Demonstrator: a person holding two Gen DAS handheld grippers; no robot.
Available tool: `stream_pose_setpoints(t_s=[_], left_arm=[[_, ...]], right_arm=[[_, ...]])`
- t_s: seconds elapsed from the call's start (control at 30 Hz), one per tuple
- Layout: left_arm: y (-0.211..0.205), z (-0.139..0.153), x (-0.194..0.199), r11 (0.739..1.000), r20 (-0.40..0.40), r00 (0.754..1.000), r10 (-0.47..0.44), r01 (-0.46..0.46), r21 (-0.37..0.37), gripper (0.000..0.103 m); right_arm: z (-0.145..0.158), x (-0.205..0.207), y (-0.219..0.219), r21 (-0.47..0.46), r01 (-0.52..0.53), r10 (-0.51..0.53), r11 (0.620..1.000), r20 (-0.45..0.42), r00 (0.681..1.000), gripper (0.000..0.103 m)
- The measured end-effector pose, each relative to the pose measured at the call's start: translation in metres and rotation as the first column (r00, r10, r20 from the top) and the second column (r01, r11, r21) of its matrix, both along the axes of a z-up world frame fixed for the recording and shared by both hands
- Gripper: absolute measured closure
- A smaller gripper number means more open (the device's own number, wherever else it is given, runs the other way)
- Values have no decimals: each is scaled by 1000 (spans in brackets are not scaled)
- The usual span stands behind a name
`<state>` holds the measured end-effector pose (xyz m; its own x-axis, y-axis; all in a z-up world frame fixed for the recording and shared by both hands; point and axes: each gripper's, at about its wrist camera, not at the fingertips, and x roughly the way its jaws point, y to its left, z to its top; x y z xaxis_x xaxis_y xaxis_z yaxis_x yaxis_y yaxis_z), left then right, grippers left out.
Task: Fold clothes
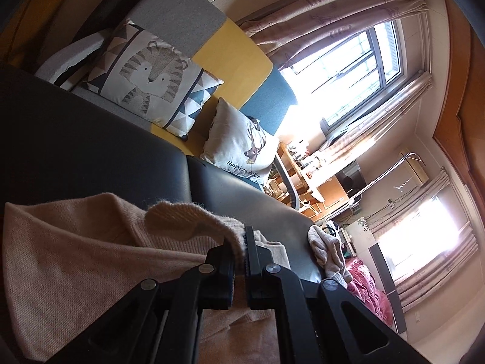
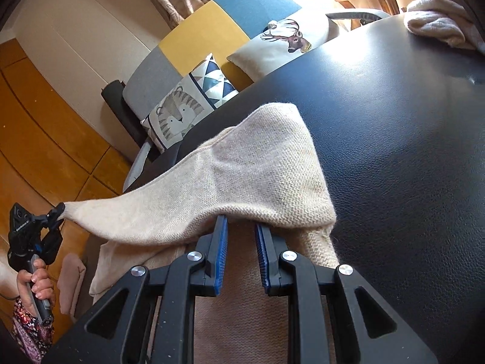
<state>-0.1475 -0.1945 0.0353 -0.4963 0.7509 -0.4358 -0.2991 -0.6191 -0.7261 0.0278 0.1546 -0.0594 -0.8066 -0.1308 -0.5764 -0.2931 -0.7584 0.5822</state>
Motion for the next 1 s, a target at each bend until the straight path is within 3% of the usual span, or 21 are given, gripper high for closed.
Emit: stream_pose_setpoints(t_s=[0.17, 0.4, 0.67, 0.83, 1.0], left_arm=[[-13, -24, 3, 999, 45, 998, 35, -35, -3, 99], [-31, -63, 11, 995, 105, 991, 81, -73, -73, 99], [-26, -103, 28, 963, 71, 994, 78, -56, -264, 97], [-40, -112, 33, 982, 80, 991, 110, -96, -163, 96], [-44, -113, 35, 986, 75, 990, 118, -107, -129, 95]], right_arm=[[-2, 4, 9, -9, 41, -41, 999, 11, 999, 83], [-9, 8, 23, -43, 78, -76, 996, 34, 996, 82], [-8, 9, 27, -34, 46, -45, 998, 49, 998, 80], [8, 15, 25, 35, -53, 50, 998, 83, 995, 80], [44, 28, 13, 85, -83, 86, 993, -21, 996, 80]])
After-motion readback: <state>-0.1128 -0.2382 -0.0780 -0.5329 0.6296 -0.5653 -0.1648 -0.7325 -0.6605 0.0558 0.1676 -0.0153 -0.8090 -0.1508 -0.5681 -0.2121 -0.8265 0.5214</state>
